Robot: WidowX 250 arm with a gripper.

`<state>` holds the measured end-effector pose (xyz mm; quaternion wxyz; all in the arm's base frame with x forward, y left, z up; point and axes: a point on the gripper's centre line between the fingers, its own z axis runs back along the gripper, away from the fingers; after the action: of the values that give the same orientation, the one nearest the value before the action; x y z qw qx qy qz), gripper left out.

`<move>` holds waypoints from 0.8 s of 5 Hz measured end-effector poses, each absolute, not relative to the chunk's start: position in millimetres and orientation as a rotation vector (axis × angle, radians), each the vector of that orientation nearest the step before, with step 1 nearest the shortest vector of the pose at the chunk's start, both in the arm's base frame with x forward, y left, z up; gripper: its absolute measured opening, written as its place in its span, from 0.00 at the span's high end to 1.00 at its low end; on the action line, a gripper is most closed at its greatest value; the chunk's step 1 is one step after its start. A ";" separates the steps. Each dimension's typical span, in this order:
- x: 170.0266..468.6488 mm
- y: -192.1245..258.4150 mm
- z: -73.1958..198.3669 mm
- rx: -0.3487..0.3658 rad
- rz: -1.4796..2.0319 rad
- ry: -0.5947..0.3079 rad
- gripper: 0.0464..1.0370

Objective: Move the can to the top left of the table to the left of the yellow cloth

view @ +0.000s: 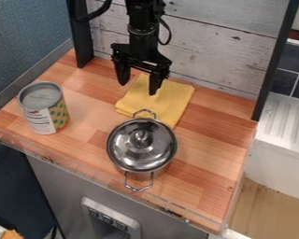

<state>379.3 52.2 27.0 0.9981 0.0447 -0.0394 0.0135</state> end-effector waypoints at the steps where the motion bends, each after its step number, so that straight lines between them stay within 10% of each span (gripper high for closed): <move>1: 374.4 51.1 15.5 0.083 0.025 -0.045 0.04; 4: 314.8 71.9 79.7 0.050 0.042 -0.165 0.04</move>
<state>314.8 71.9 79.7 0.9961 0.0250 -0.0826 0.0209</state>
